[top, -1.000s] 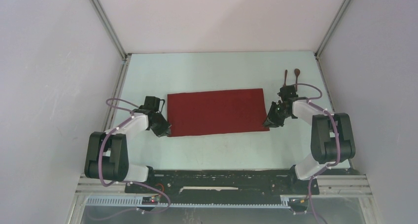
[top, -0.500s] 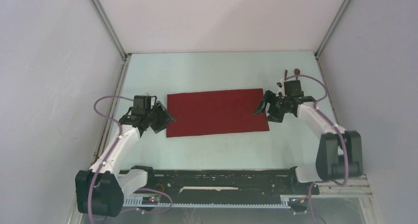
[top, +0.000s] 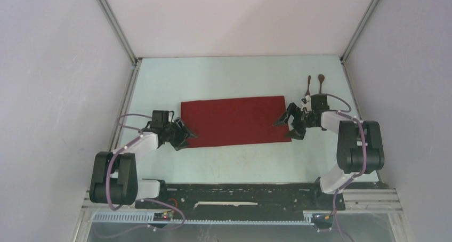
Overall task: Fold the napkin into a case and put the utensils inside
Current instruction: Smooth out the rectangle-folded napkin at the center of the board.
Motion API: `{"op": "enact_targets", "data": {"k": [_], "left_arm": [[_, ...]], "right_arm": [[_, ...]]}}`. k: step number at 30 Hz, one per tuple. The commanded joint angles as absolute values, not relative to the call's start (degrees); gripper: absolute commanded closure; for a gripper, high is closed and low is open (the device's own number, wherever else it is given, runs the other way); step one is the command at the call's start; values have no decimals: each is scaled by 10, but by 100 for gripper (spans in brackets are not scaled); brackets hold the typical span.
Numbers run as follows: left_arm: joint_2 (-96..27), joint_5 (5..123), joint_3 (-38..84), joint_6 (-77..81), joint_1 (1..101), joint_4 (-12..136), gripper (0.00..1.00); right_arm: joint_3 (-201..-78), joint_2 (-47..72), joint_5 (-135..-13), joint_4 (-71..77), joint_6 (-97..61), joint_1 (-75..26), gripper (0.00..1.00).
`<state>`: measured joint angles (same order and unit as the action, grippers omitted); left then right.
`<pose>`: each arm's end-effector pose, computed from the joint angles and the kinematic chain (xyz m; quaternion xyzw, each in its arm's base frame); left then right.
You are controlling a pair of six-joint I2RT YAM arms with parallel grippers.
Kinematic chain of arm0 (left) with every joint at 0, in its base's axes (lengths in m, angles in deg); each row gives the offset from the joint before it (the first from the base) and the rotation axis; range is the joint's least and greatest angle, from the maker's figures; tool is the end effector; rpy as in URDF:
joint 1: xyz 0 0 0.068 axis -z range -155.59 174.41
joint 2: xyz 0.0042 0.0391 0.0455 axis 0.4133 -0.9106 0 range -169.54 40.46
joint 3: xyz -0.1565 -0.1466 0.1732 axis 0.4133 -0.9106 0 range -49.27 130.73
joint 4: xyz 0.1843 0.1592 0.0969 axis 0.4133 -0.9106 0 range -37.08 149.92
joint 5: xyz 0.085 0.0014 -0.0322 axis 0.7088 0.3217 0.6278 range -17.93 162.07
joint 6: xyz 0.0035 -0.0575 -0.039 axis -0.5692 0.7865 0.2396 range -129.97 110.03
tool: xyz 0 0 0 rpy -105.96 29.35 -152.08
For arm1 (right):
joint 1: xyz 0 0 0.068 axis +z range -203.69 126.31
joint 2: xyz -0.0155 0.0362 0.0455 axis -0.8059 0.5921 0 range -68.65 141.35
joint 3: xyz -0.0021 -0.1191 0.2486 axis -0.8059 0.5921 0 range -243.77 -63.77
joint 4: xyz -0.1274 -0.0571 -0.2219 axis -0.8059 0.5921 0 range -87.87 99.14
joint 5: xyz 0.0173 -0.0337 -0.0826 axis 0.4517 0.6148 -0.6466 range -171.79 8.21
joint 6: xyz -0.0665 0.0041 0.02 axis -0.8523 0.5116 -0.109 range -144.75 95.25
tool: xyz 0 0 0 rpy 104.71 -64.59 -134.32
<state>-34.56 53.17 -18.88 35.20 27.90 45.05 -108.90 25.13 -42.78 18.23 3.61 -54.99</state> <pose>0.2311 -0.0324 0.1315 -0.2982 0.9048 -0.2512 0.1712 0.2961 0.0290 0.1284 0.1648 0.9078 0.3650 0.1242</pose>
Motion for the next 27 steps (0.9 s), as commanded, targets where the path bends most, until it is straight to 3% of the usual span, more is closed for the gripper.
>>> {"op": "enact_targets", "data": {"k": [1,4,6,10,15,22,27], "left_arm": [[-287,569,-195,344,271,440,31],[-219,560,-143,346,271,428,17],[-223,557,-110,369,270,465,13],[-351,524,-85,507,277,691,11],[-512,530,-15,576,285,846,10],[-639,541,9,602,255,911,10],[-688,554,3,620,238,925,4]], "right_arm": [[-1087,177,-472,209,30,-552,0],[-1123,123,-497,197,21,-523,0],[-1151,146,-490,145,48,-499,0],[-1219,283,-423,-47,169,-466,0],[-1306,436,-399,-211,280,-446,0],[-1332,518,-392,-248,303,-469,0],[-1332,537,-403,-223,292,-500,0]]}}
